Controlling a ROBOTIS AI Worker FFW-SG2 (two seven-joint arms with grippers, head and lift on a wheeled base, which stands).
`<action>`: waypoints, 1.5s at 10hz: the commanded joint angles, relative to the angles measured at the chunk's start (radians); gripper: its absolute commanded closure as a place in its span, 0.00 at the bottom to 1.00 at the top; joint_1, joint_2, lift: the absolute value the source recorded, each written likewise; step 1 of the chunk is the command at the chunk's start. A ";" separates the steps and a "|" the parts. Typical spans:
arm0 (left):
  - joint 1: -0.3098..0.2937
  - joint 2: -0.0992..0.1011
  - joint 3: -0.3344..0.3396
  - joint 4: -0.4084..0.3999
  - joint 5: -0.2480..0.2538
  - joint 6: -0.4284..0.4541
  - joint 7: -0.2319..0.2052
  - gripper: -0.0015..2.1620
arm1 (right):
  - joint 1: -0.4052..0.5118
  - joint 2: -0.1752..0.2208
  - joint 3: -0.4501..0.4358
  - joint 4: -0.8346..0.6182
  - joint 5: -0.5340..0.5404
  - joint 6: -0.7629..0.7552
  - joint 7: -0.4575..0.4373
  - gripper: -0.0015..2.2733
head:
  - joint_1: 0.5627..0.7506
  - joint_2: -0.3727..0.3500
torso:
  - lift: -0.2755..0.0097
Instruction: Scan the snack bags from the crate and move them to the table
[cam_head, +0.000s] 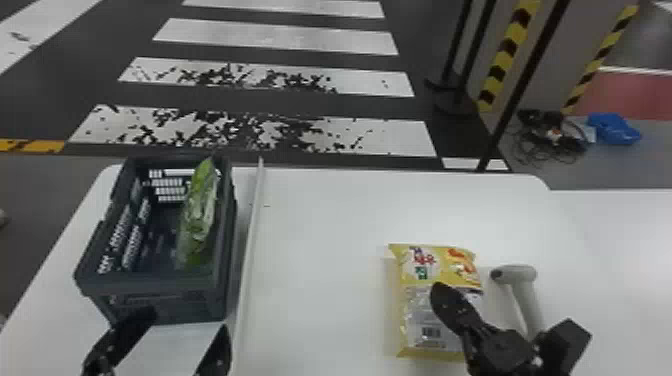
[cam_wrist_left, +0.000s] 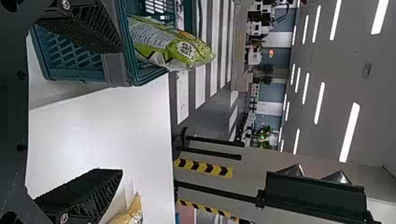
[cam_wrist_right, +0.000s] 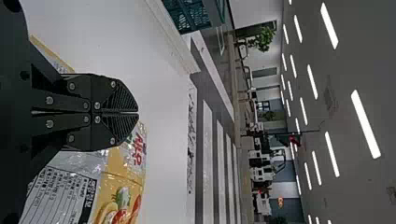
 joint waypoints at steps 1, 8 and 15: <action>0.000 0.004 0.006 -0.001 0.003 0.002 -0.002 0.04 | -0.049 -0.001 0.002 0.105 0.005 -0.072 0.016 0.99 | 0.70 0.40 | 0.63; -0.005 0.007 0.026 0.016 0.012 0.011 -0.002 0.04 | -0.158 -0.010 0.031 0.386 0.005 -0.281 0.077 0.99 | 0.70 0.40 | 0.63; -0.007 0.006 0.021 0.026 0.011 0.008 -0.002 0.04 | -0.147 -0.012 0.001 0.350 -0.041 -0.183 0.119 0.99 | 0.70 0.40 | 0.63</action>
